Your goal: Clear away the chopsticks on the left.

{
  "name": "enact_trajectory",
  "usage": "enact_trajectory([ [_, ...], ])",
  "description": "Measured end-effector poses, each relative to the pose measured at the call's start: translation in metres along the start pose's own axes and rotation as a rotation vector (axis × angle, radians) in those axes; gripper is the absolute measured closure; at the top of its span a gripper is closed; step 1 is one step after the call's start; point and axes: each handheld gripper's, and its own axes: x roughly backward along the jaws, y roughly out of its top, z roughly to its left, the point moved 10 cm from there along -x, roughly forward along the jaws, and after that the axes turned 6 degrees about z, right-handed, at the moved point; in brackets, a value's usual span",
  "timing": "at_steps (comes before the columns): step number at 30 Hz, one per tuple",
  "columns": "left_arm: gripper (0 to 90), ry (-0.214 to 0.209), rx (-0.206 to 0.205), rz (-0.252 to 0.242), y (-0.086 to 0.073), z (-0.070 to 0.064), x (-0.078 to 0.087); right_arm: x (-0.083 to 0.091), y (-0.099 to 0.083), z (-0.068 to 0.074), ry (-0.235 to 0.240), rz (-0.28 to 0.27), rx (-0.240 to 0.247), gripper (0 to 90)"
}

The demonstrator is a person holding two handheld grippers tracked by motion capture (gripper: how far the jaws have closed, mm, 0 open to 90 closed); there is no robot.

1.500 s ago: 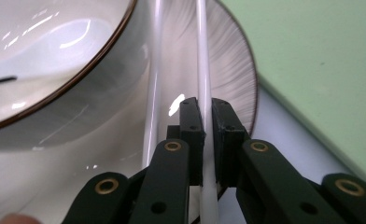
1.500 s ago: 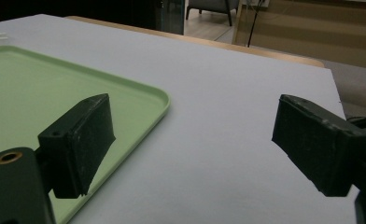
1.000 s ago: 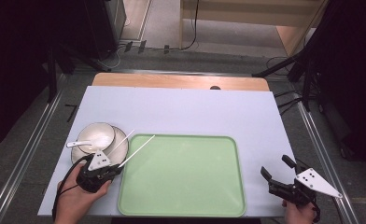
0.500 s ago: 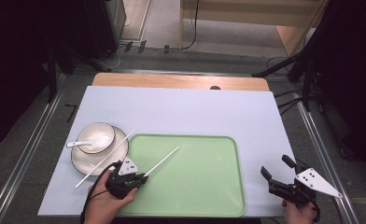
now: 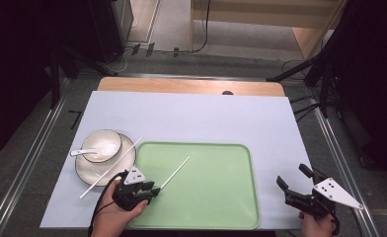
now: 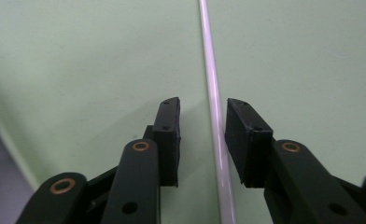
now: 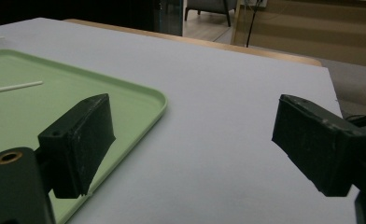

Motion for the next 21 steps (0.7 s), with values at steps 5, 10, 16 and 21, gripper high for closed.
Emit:
enact_trajectory([
  [5,86.7,-0.048,0.007,-0.051,0.026,-0.013,-0.005,0.000,0.000,-0.002,-0.005,0.000,-0.010,13.0],
  [10,90.0,0.006,-0.022,0.014,0.031,-0.019,-0.032,-0.002,0.000,0.001,0.005,0.001,0.004,13.0],
  [16,90.0,0.112,0.057,0.002,0.027,0.004,-0.027,-0.001,-0.001,-0.001,0.002,0.001,-0.003,13.0],
  [21,90.0,0.200,0.132,-0.010,0.013,0.029,-0.010,0.000,-0.001,-0.001,0.002,0.001,-0.002,13.0],
])
